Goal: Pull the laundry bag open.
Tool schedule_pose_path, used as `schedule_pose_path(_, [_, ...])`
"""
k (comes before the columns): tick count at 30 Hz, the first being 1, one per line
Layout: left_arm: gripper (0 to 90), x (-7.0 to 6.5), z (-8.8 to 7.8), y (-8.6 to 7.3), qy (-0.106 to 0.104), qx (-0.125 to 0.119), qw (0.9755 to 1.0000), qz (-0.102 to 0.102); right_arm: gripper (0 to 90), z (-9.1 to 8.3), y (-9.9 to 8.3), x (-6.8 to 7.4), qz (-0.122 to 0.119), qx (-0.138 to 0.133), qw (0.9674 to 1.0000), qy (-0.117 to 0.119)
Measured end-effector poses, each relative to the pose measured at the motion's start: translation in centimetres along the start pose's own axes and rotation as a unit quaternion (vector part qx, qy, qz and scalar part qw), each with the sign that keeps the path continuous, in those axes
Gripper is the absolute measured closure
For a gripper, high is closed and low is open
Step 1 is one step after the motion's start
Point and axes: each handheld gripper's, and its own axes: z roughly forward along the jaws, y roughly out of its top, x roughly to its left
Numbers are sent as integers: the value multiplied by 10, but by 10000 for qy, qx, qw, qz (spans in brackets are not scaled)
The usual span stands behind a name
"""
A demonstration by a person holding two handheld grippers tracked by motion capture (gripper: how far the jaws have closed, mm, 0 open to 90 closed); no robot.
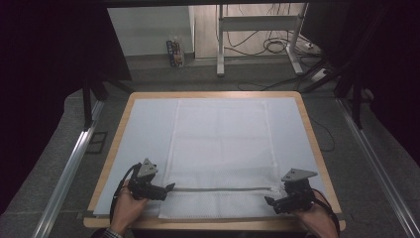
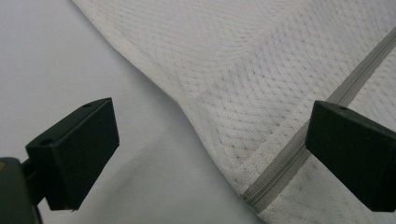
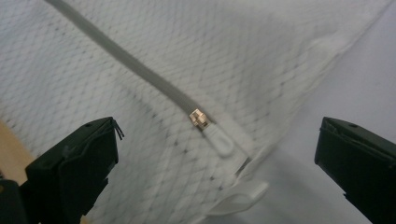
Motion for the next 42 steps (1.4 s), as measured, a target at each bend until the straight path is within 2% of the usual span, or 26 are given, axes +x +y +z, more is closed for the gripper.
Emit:
schedule_pose_path(5, [29,-1,1,0,-5,48,10000,61,0,2,-5,2,23,304,9995,-16])
schedule_pose_path(7, [29,-2,2,0,-18,68,9999,86,0,1,-6,1,126,296,9995,-8])
schedule_pose_path(10, [30,-3,3,0,-35,111,9998,131,12,1,-6,-2,225,290,9992,-170])
schedule_pose_path(12, [31,-4,4,1,-42,148,9997,172,33,4,-7,-3,260,383,9987,-218])
schedule_pose_path(13, [31,-4,5,1,-37,155,9997,204,40,6,-8,-2,227,512,9980,-280])
schedule_pose_path(14, [31,-4,5,1,-35,158,9996,214,47,8,-8,0,90,566,9977,-362])
schedule_pose_path(16, [32,-5,5,1,-44,168,9996,216,68,8,-6,1,118,633,9971,-400])
schedule_pose_path(20, [33,-6,6,2,-27,183,9995,270,242,3,-6,6,188,588,9972,-427])
schedule_pose_path(28, [35,-10,8,3,-28,215,9990,384,501,0,-7,11,490,492,9956,-622])
schedule_pose_path(32, [36,-11,8,3,-14,220,9989,422,563,-1,-7,13,534,493,9954,-630])
schedule_pose_path(35, [37,-12,8,3,-6,224,9987,448,655,-2,-8,10,616,439,9951,-635])
schedule_pose_path(38, [37,-12,9,3,0,234,9986,466,720,-2,-8,11,551,439,9952,-685])
schedule_pose_path(42, [38,-12,9,3,21,238,9985,499,823,-2,-8,11,526,388,9962,-579])
